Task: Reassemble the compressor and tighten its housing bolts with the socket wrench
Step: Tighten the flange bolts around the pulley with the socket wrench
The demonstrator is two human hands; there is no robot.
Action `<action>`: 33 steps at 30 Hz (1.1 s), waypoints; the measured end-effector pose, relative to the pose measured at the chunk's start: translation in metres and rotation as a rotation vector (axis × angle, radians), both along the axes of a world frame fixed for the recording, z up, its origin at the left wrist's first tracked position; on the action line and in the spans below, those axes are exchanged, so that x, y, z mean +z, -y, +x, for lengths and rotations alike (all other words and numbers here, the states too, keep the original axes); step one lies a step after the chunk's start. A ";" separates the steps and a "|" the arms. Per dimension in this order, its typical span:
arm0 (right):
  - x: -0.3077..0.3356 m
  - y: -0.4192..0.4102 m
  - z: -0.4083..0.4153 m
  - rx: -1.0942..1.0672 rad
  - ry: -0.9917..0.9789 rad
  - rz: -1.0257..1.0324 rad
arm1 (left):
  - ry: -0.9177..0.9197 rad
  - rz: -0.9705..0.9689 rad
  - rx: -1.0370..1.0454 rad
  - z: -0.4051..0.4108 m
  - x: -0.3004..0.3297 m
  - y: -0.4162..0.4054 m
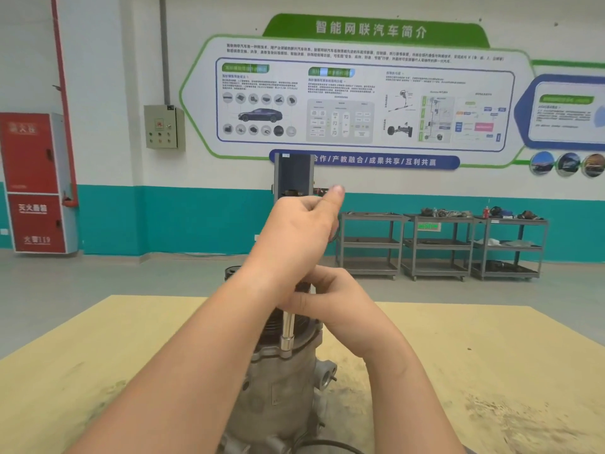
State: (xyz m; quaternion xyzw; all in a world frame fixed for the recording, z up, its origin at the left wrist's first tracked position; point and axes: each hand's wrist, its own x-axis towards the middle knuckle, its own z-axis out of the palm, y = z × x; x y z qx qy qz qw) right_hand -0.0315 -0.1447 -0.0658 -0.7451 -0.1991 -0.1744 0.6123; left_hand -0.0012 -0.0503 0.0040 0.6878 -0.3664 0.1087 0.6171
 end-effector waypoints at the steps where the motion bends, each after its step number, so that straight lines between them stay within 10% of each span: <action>1: 0.001 -0.002 -0.001 0.009 -0.010 0.011 | -0.046 0.037 -0.133 0.003 0.001 -0.005; 5: 0.001 -0.004 -0.002 -0.002 -0.022 0.030 | -0.118 0.083 -0.509 0.002 0.004 -0.024; 12: 0.001 -0.003 -0.001 -0.205 0.012 -0.115 | 0.206 -0.020 0.416 -0.038 -0.009 0.003; 27: 0.007 -0.010 -0.006 -0.043 0.000 -0.050 | -0.044 -0.168 -0.408 -0.001 0.000 -0.026; 33: 0.013 -0.021 -0.008 -0.184 0.071 -0.017 | 0.209 -0.072 -0.021 0.028 -0.051 -0.072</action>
